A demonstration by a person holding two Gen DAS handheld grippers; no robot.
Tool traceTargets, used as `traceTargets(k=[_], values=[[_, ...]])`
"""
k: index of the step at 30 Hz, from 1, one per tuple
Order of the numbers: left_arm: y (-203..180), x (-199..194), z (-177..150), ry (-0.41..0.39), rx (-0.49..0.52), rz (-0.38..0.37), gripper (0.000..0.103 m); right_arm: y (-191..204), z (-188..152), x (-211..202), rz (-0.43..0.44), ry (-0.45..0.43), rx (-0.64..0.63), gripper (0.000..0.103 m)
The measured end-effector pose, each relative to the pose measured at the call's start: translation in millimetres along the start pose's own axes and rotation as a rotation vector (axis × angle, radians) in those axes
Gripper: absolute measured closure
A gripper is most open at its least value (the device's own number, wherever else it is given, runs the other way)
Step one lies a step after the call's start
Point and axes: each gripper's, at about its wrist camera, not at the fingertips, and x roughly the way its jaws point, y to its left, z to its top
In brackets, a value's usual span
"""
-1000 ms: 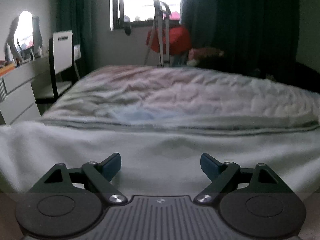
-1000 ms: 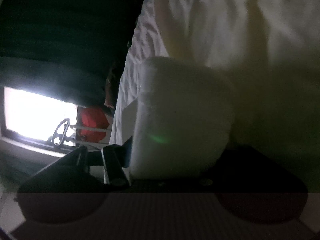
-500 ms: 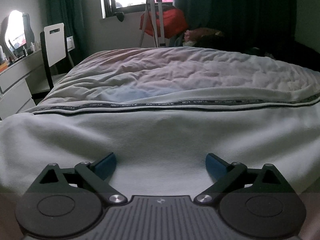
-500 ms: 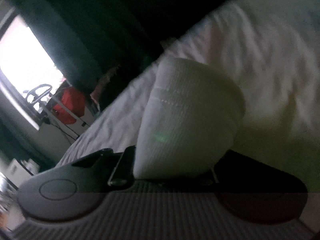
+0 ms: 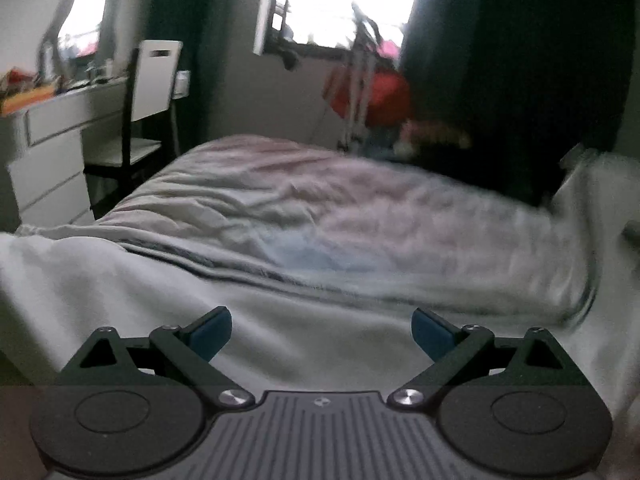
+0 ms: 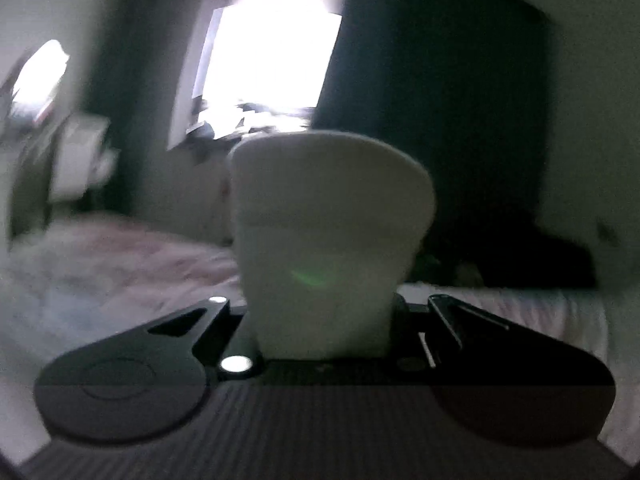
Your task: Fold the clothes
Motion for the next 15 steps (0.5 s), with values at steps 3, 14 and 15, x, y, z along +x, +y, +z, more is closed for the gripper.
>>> traceTargets(k=[3, 14, 15], values=[[12.4, -4.3, 8.7, -0.033, -0.036, 0.027, 0.005, 57.4, -20.7, -7.1, 0.124, 0.056, -0.169, 0.086], [24.9, -9.6, 13.3, -0.028, -0.130, -0.010, 0.005, 102.3, -29.6, -7.2, 0.199, 0.070, -0.229, 0.085], [24.2, -9.8, 12.9, -0.031, -0.127, -0.010, 0.005, 117.4, -24.7, -5.9, 0.216, 0.061, -0.231, 0.085]])
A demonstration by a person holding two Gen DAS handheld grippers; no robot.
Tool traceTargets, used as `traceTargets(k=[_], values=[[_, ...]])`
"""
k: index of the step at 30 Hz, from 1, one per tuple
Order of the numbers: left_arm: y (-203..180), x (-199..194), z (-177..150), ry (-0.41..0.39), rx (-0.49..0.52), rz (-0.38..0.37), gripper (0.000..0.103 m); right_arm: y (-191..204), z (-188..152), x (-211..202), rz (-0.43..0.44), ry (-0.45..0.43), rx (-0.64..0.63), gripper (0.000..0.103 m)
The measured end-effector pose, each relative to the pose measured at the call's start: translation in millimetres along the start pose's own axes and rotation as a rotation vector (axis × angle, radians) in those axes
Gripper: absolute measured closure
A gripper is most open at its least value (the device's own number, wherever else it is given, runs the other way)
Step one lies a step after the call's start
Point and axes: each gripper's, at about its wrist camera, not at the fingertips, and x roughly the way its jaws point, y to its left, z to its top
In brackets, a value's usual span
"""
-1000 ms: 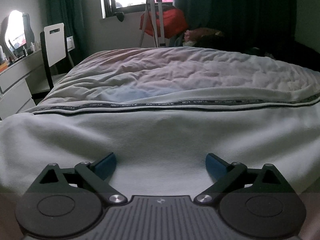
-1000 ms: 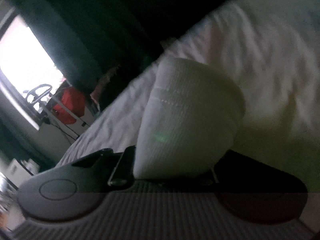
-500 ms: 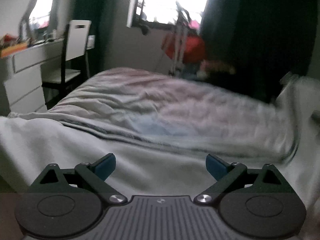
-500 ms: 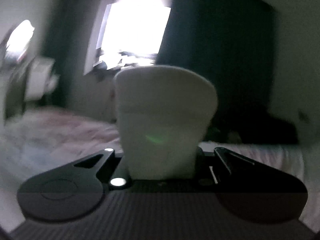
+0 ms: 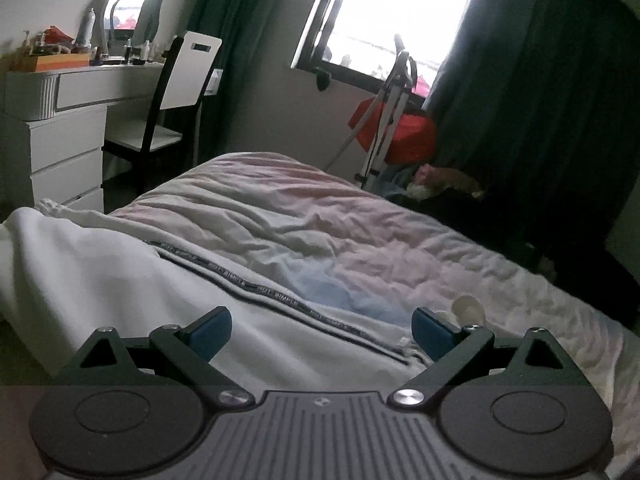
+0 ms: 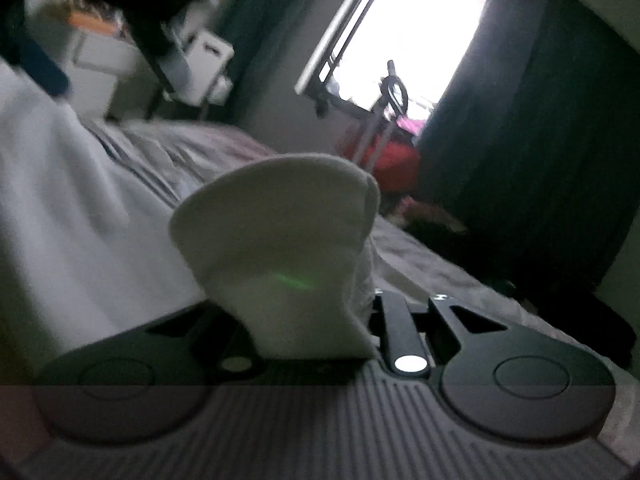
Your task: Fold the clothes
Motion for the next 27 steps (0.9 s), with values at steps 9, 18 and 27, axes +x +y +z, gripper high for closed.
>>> traceTargets(k=[9, 18, 27], values=[[3.2, 2.3, -3.1, 0.006, -0.011, -0.013, 0.005, -4.2, 15.0, 28.0, 0.237, 0.163, 0.177, 0.055], [6.6, 1.2, -5.4, 0.025, -0.024, -0.034, 0.005, -57.4, 20.4, -13.0, 0.524, 0.246, 0.608, 0.015], [-28.4, 4.0, -39.2, 0.100, 0.156, -0.108, 0.005, -107.6, -11.5, -38.5, 0.147, 0.312, 0.748, 0.015]])
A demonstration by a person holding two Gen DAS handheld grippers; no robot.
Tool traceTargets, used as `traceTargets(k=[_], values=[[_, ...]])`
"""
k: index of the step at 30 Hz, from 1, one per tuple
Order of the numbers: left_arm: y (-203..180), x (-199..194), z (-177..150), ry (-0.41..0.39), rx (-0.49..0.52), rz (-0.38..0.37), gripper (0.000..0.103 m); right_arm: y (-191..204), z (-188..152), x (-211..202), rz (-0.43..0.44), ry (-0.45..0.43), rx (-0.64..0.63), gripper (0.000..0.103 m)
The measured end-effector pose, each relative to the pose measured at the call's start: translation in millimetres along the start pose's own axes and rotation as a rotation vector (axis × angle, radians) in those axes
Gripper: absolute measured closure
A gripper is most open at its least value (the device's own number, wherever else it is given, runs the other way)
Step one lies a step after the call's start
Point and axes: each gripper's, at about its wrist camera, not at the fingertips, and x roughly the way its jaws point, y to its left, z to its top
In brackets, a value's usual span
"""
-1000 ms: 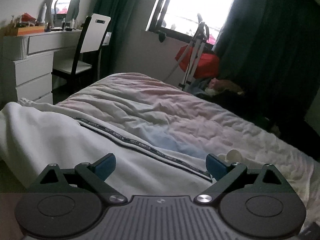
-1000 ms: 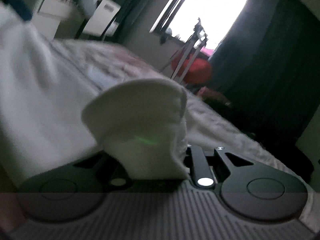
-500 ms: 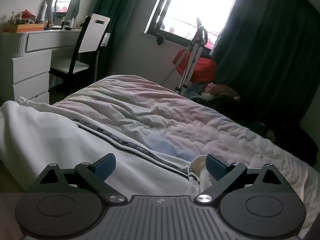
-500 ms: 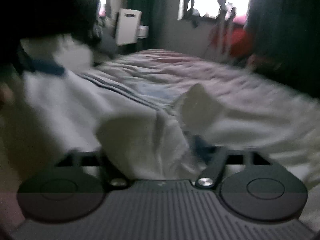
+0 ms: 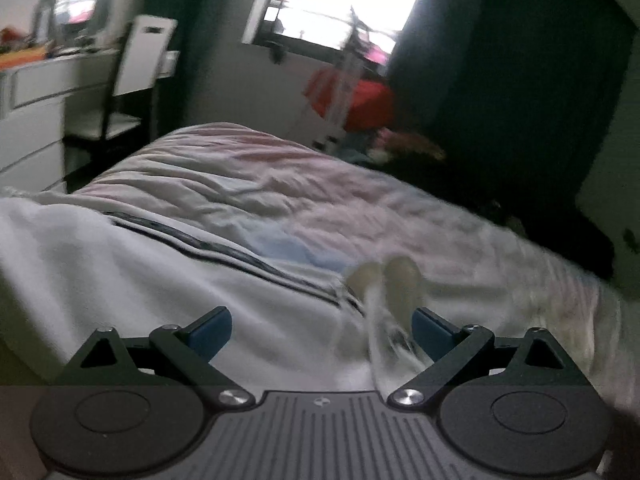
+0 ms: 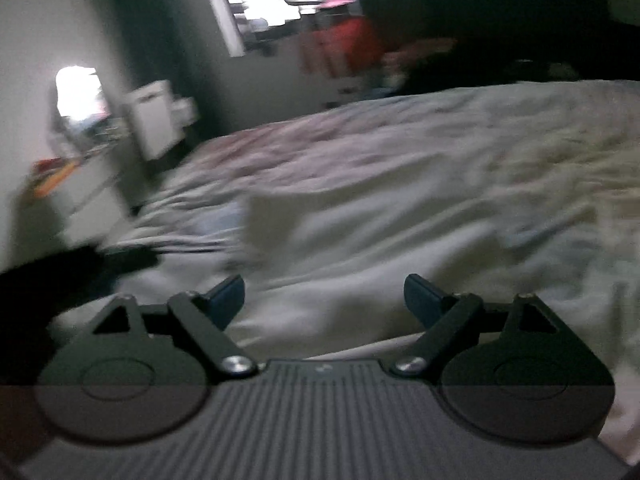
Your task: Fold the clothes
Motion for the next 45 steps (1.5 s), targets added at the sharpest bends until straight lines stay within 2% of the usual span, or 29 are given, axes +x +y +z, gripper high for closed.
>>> traceTargets(k=[2, 4, 7, 9, 13, 18, 23, 26, 27, 29, 31, 33, 34, 36, 39, 40, 43, 45], values=[[-14.2, 4.9, -9.2, 0.019, 0.081, 0.016, 0.005, -7.8, -2.3, 4.9, -0.085, -0.015, -0.009, 0.015], [-20.0, 12.7, -16.2, 0.042, 0.121, 0.038, 0.005, -15.3, -5.2, 13.0, -0.148, -0.006, 0.001, 0.015], [-23.0, 26.8, -26.3, 0.092, 0.160, 0.083, 0.004, -24.3, -11.2, 23.3, -0.133, 0.035, 0.046, 0.015], [-21.7, 35.8, -32.9, 0.127, 0.177, 0.107, 0.004, -23.5, -14.4, 28.6, -0.140, 0.049, 0.028, 0.013], [-22.0, 37.5, -36.8, 0.125, 0.190, 0.122, 0.004, -20.1, -18.9, 31.3, -0.160, 0.049, -0.023, 0.013], [-11.8, 19.6, -26.9, 0.137, 0.116, 0.103, 0.005, -24.5, -19.8, 28.4, -0.155, 0.051, -0.029, 0.013], [26.5, -23.9, -4.8, 0.137, -0.063, 0.063, 0.005, -30.8, -17.1, 23.7, -0.142, 0.064, -0.010, 0.013], [69.7, -48.0, 11.6, 0.128, -0.230, 0.055, 0.003, -32.2, -16.3, 21.6, -0.136, 0.070, 0.004, 0.013], [87.0, -52.2, 16.1, 0.139, -0.303, 0.066, 0.003, -32.3, -16.0, 21.3, -0.135, 0.070, 0.005, 0.013], [122.3, -48.2, 22.2, 0.219, -0.459, 0.092, 0.003, -32.1, -15.6, 21.6, -0.136, 0.071, 0.004, 0.013], [160.5, -40.1, 17.2, 0.307, -0.675, 0.069, 0.003, -30.1, -15.5, 23.9, -0.143, 0.074, -0.002, 0.013], [193.8, -32.7, 4.1, 0.354, -0.883, 0.030, 0.003, -28.3, -15.3, 25.3, -0.148, 0.073, -0.001, 0.013], [207.6, -29.2, -1.7, 0.352, -0.954, 0.023, 0.003, -27.6, -15.3, 25.9, -0.151, 0.072, 0.000, 0.013], [228.4, -24.5, -10.6, 0.315, -1.049, 0.037, 0.003, -27.1, -15.7, 26.4, -0.152, 0.070, 0.002, 0.013], [253.7, -17.7, -15.4, 0.216, -1.192, -0.019, 0.005, -26.9, -16.2, 26.5, -0.154, 0.066, 0.003, 0.013], [261.2, -19.2, -12.4, 0.162, -1.211, -0.008, 0.010, -26.4, -16.4, 26.8, -0.157, 0.065, 0.004, 0.013], [282.8, -29.1, -0.7, -0.013, -1.242, 0.058, 0.012, -23.3, -15.6, 28.3, -0.162, 0.054, 0.001, 0.013], [298.4, -31.4, 3.8, -0.097, -1.241, 0.066, 0.015, -20.0, -15.2, 29.2, -0.159, 0.042, -0.010, 0.013]])
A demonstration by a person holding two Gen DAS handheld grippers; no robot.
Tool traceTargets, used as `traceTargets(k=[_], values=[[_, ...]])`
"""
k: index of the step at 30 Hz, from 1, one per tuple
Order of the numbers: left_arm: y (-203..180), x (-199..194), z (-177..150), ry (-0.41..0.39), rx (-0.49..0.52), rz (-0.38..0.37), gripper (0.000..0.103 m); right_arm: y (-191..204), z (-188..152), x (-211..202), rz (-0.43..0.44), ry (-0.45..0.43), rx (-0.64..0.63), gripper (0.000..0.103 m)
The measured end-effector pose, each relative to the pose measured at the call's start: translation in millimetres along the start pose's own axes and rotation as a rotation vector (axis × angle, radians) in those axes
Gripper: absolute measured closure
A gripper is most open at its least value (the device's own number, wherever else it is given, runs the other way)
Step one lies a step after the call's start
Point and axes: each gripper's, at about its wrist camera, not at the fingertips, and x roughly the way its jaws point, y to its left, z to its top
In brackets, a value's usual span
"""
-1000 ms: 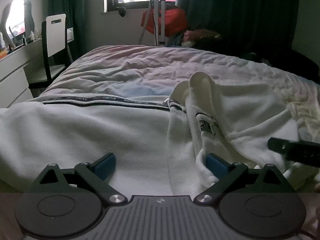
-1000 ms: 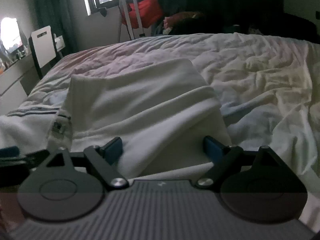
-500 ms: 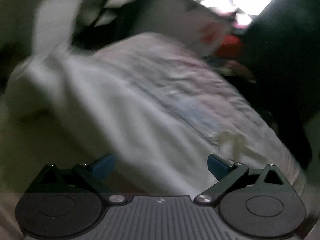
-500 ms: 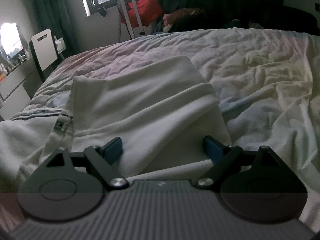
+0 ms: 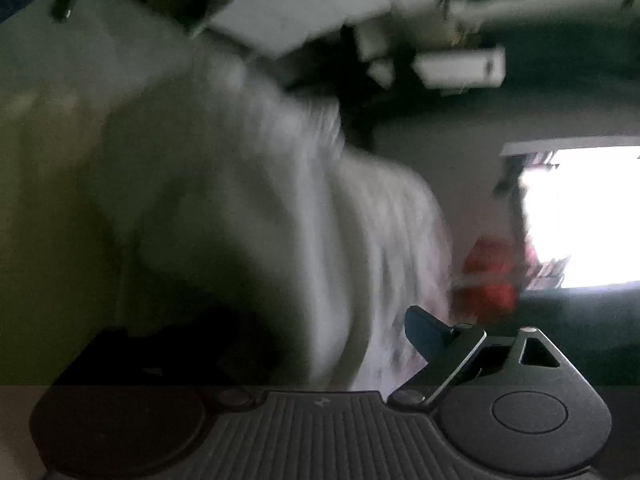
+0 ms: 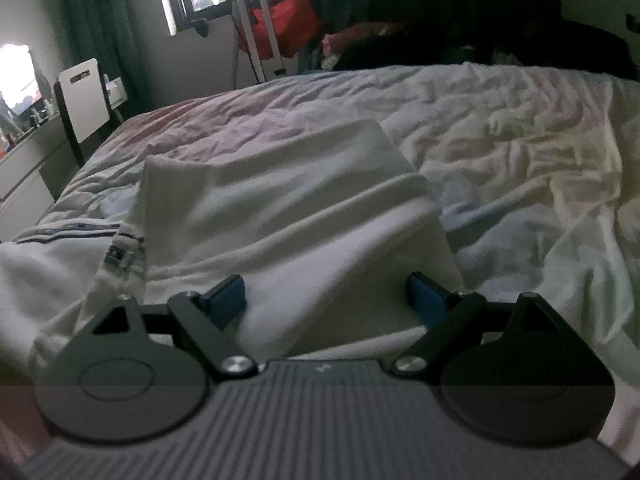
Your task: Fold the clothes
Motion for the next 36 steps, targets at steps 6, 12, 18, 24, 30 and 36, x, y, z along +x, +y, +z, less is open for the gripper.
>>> traceTargets(k=[6, 12, 18, 24, 30, 36], values=[[16.8, 8.7, 23.3, -0.060, -0.019, 0.026, 0.051, 11.0, 0.6, -4.7, 0.013, -0.046, -0.034, 0.014], [-9.9, 1.2, 10.6, -0.136, 0.190, 0.093, 0.083, 22.1, -3.2, -3.2, 0.030, -0.031, -0.085, 0.013], [-83.2, -31.1, -46.1, -0.327, 0.673, 0.129, 0.085, 21.4, -1.8, 2.9, 0.034, 0.000, -0.068, 0.014], [-159.0, -67.6, -159.2, -0.554, 1.047, 0.047, 0.085, 1.9, 9.0, -14.3, 0.054, -0.033, 0.045, 0.015], [-207.4, -69.1, -289.7, -0.618, 1.222, -0.078, 0.087, -41.3, 30.5, -37.4, 0.063, -0.079, 0.244, 0.015], [-208.1, -49.1, -432.7, -0.591, 1.381, -0.168, 0.088, -99.8, 51.7, -58.1, 0.078, -0.158, 0.423, 0.015]])
